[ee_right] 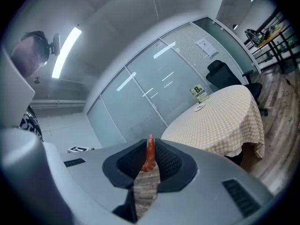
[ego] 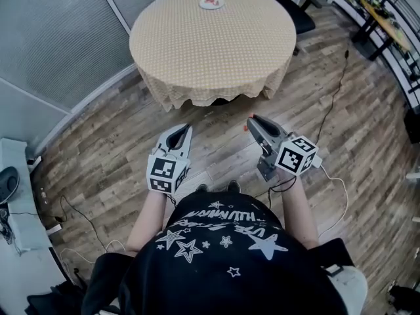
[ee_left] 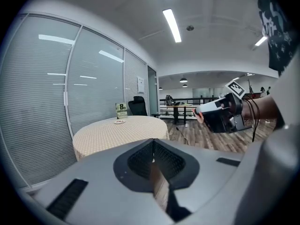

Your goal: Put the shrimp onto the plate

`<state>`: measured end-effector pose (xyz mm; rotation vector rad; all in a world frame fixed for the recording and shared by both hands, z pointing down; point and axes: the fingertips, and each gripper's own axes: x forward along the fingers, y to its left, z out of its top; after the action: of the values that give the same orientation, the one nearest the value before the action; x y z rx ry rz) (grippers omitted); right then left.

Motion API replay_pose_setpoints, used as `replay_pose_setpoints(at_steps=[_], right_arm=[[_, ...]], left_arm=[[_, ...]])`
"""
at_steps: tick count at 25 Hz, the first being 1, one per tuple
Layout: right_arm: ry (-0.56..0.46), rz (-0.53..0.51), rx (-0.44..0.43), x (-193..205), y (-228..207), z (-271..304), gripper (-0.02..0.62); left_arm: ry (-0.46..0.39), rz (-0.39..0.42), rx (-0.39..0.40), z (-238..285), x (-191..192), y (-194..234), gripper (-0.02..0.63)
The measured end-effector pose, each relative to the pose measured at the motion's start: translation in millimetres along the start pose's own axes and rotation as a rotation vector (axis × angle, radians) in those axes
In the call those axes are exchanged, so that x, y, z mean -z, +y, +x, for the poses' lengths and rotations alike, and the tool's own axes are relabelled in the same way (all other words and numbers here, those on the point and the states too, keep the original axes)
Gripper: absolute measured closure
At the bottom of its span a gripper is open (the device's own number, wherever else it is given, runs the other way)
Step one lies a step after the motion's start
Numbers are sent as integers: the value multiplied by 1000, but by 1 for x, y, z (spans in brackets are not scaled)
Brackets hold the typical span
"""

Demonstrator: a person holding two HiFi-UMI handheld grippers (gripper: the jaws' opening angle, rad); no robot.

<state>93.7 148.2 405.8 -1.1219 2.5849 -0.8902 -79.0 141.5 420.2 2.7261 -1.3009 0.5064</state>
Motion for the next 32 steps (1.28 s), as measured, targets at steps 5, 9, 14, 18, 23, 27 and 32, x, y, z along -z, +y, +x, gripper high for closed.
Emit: replay_pose_setpoints(at_steps=[5, 9, 14, 18, 23, 27, 32], right_arm=[[25, 3, -51, -1, -8, -9, 531], [5, 38, -83, -9, -20, -18, 531], [40, 47, -103, -6, -30, -21, 531], [34, 79, -97, -3, -41, -21, 531], [44, 82, -82, 3, -46, -17, 531], [35, 80, -40, -5, -58, -18, 531], [17, 75, 1, -22, -76, -8, 531]], left_arm=[[14, -21, -36, 4, -1, -13, 600], [24, -4, -60, 9, -1, -26, 600], [49, -32, -106, 3, 7, -28, 600], [62, -35, -114, 1, 11, -31, 600], [58, -46, -107, 12, 17, -23, 600], [45, -53, -74, 35, 15, -16, 600], [12, -44, -41, 67, 1, 2, 600]])
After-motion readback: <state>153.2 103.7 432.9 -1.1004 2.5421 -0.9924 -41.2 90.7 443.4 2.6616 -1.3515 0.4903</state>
